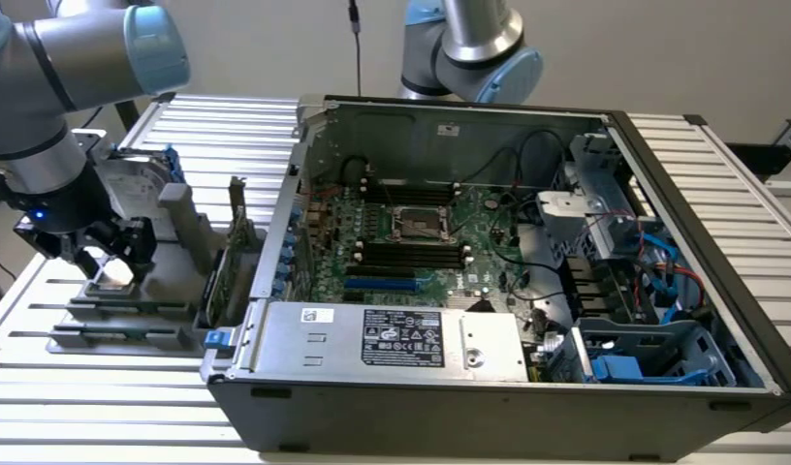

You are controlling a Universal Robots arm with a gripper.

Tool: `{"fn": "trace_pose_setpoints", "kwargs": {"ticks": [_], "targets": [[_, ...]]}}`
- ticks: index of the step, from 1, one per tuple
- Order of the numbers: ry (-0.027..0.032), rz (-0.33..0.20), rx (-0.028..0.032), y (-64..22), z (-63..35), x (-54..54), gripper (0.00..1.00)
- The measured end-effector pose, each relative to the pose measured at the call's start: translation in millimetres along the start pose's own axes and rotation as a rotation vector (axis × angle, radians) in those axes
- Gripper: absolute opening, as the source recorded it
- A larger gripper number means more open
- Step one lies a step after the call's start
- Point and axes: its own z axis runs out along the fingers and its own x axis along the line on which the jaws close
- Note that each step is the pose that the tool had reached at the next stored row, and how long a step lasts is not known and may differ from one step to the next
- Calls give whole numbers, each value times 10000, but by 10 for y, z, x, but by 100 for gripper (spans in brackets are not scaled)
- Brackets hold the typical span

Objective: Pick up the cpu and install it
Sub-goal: 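Pick up the cpu and move it towards the insertion slot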

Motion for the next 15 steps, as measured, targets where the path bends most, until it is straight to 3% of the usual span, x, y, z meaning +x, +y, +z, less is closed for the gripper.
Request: {"fn": "trace_pose_setpoints", "kwargs": {"ticks": [5,9,15], "targets": [[28,-1,8,4,0,-3,67],[57,1,50,16,0,-9,67],[73,7,199,28,0,-11,67]]}}
